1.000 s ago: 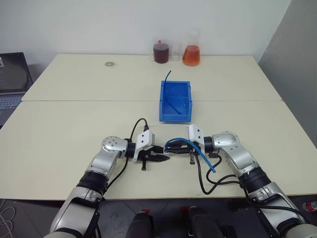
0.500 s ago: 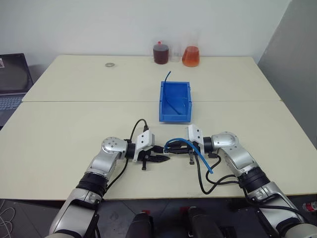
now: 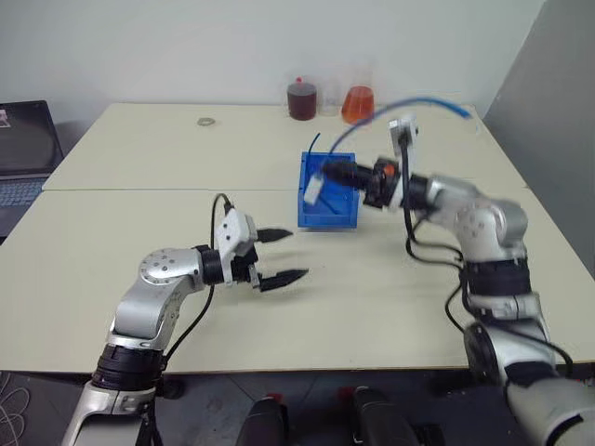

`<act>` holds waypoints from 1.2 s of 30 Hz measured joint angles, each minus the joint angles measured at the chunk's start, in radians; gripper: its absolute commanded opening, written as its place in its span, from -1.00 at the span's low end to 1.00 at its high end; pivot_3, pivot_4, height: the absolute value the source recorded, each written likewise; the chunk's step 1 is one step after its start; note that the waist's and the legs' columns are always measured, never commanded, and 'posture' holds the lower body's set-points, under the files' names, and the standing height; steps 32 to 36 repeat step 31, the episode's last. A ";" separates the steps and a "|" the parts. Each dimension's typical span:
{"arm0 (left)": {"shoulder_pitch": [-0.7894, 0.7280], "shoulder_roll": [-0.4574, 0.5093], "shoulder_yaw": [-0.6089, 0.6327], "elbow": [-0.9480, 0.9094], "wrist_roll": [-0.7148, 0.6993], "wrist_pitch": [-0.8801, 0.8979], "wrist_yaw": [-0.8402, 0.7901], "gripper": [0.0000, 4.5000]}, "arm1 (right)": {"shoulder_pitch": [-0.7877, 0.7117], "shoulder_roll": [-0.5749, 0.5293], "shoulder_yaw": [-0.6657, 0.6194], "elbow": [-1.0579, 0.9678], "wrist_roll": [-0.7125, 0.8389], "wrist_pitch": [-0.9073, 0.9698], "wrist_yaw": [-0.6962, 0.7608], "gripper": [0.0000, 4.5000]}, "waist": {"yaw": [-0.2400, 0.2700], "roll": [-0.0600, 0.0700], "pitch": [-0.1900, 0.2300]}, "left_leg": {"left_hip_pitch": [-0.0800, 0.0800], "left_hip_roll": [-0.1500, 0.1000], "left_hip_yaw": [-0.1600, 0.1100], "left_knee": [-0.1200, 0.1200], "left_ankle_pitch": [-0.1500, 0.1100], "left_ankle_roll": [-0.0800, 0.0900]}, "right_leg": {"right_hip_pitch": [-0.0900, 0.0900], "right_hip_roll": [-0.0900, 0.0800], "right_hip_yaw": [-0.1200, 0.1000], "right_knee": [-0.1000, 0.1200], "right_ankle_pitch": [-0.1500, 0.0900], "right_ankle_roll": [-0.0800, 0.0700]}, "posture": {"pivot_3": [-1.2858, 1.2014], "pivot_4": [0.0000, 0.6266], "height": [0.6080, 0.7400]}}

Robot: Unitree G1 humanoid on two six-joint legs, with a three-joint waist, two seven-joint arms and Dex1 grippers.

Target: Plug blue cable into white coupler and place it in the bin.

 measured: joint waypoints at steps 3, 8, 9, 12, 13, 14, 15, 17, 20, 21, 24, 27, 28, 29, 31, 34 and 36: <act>-0.028 -0.080 0.051 -0.006 -0.002 0.019 0.147 0.99 | -0.086 0.009 0.016 0.228 -0.078 -0.055 -0.018 -0.95 | -0.001 0.000 0.000 | -0.002 -0.001 0.001 0.000 0.000 0.000 | -0.001 -0.001 0.001 0.000 0.000 0.000 | 0.03 -0.52 1.00; -0.041 -0.143 0.092 -0.060 -0.003 0.041 0.312 1.00 | -0.235 0.023 0.013 0.547 -0.173 -0.177 -0.039 -0.46 | -0.003 0.000 0.000 | -0.004 0.000 0.002 -0.002 0.000 0.000 | -0.003 -0.001 0.001 -0.002 0.000 -0.001 | 0.03 -0.52 1.00; -0.037 -0.154 0.090 -0.074 -0.003 0.043 0.328 1.00 | -0.254 0.024 0.013 0.583 -0.188 -0.192 -0.039 -0.38 | -0.003 0.000 0.000 | -0.004 0.000 0.002 -0.003 0.000 0.000 | -0.004 -0.002 0.001 -0.002 0.000 -0.001 | 0.03 -0.52 1.00; -0.001 -0.173 0.078 -0.121 -0.006 0.057 0.356 1.00 | -0.288 0.032 0.005 0.657 -0.204 -0.224 -0.026 -0.09 | -0.003 0.000 0.000 | -0.007 0.000 0.001 -0.003 0.000 0.000 | -0.005 -0.002 0.001 -0.003 0.000 -0.001 | 0.03 -0.52 1.00; 0.010 -0.174 0.070 -0.127 -0.008 0.061 0.360 1.00 | -0.293 0.033 0.002 0.673 -0.209 -0.231 -0.021 0.02 | -0.002 0.000 0.000 | -0.009 -0.001 0.001 -0.003 0.000 0.000 | -0.006 -0.002 0.001 -0.003 0.000 -0.001 | 0.03 -0.52 1.00; 0.025 -0.176 0.060 -0.136 -0.020 0.073 0.368 1.00 | -0.300 0.034 0.001 0.698 -0.223 -0.242 -0.016 0.14 | -0.001 0.000 0.000 | -0.010 -0.001 0.000 -0.002 0.000 0.000 | -0.006 -0.002 0.001 -0.003 0.000 -0.001 | 0.03 -0.52 1.00; 0.029 -0.176 0.056 -0.137 -0.024 0.079 0.369 1.00 | -0.301 0.034 0.001 0.706 -0.232 -0.244 -0.016 0.22 | -0.001 0.000 0.000 | -0.010 -0.001 0.000 -0.002 0.000 0.000 | -0.007 -0.002 0.000 -0.003 0.000 -0.001 | 0.03 -0.52 1.00; 0.033 -0.174 0.054 -0.137 -0.031 0.082 0.371 1.00 | -0.304 0.033 0.000 0.724 -0.242 -0.256 -0.008 0.45 | -0.001 0.000 0.000 | -0.010 -0.001 0.000 -0.001 0.000 0.000 | -0.006 -0.002 0.000 -0.003 0.000 -0.001 | 0.03 -0.52 1.00; 0.032 -0.170 0.054 -0.139 -0.040 0.082 0.374 1.00 | -0.306 0.031 -0.008 0.735 -0.261 -0.271 -0.001 0.77 | 0.000 0.000 0.000 | -0.010 -0.001 0.000 -0.001 0.000 0.000 | -0.006 -0.002 0.000 -0.002 0.000 -0.001 | 0.03 -0.52 1.00; 0.032 -0.169 0.053 -0.139 -0.041 0.082 0.374 1.00 | -0.307 0.028 -0.009 0.736 -0.271 -0.280 -0.004 0.82 | -0.001 0.000 0.000 | -0.010 -0.001 0.000 -0.001 0.000 0.000 | -0.006 -0.001 0.000 -0.002 0.000 -0.001 | 0.03 -0.52 1.00; 0.030 -0.160 0.052 -0.138 -0.041 0.084 0.372 1.00 | -0.307 0.006 -0.019 0.736 -0.283 -0.298 -0.025 0.99 | -0.001 0.000 0.000 | -0.010 -0.001 0.000 -0.001 0.000 0.000 | -0.006 -0.001 0.000 -0.003 0.000 -0.001 | 0.03 -0.52 1.00; 0.028 -0.152 0.052 -0.139 -0.040 0.104 0.390 1.00 | -0.267 -0.043 -0.026 0.629 -0.293 -0.293 -0.026 0.99 | 0.002 0.000 0.000 | -0.011 -0.001 -0.001 -0.001 0.000 0.000 | -0.006 -0.001 -0.001 -0.003 0.000 -0.001 | 0.03 -0.52 1.00; 0.030 -0.147 0.051 -0.139 -0.030 0.112 0.408 1.00 | -0.230 -0.066 -0.026 0.547 -0.294 -0.280 -0.025 0.99 | 0.003 0.000 0.000 | -0.012 -0.001 -0.002 -0.002 0.000 0.000 | -0.006 -0.002 -0.001 -0.004 0.000 -0.001 | 0.03 -0.52 1.00; 0.035 -0.138 0.053 -0.139 -0.017 0.126 0.431 1.00 | -0.179 -0.088 -0.028 0.449 -0.290 -0.262 -0.024 0.99 | 0.004 0.000 0.000 | -0.012 -0.001 -0.003 -0.001 0.000 0.000 | -0.006 -0.002 -0.002 -0.005 0.000 -0.001 | 0.03 -0.52 1.00; 0.053 -0.120 0.063 -0.137 0.003 0.137 0.459 1.00 | -0.073 -0.114 -0.040 0.281 -0.282 -0.224 -0.048 0.99 | 0.002 0.000 0.000 | -0.012 -0.001 -0.002 -0.002 0.000 0.000 | -0.006 -0.002 -0.001 -0.006 0.000 -0.001 | 0.03 -0.52 1.00; 0.053 -0.120 0.063 -0.137 0.003 0.137 0.459 1.00 | -0.073 -0.114 -0.040 0.281 -0.282 -0.224 -0.048 0.99 | 0.002 0.000 0.000 | -0.012 -0.001 -0.002 -0.002 0.000 0.000 | -0.006 -0.002 -0.001 -0.006 0.000 -0.001 | 0.03 -0.52 1.00; 0.053 -0.120 0.063 -0.137 0.003 0.137 0.459 1.00 | -0.073 -0.114 -0.040 0.281 -0.282 -0.224 -0.048 0.99 | 0.002 0.000 0.000 | -0.012 -0.001 -0.002 -0.002 0.000 0.000 | -0.006 -0.002 -0.001 -0.006 0.000 -0.001 | 0.03 -0.52 1.00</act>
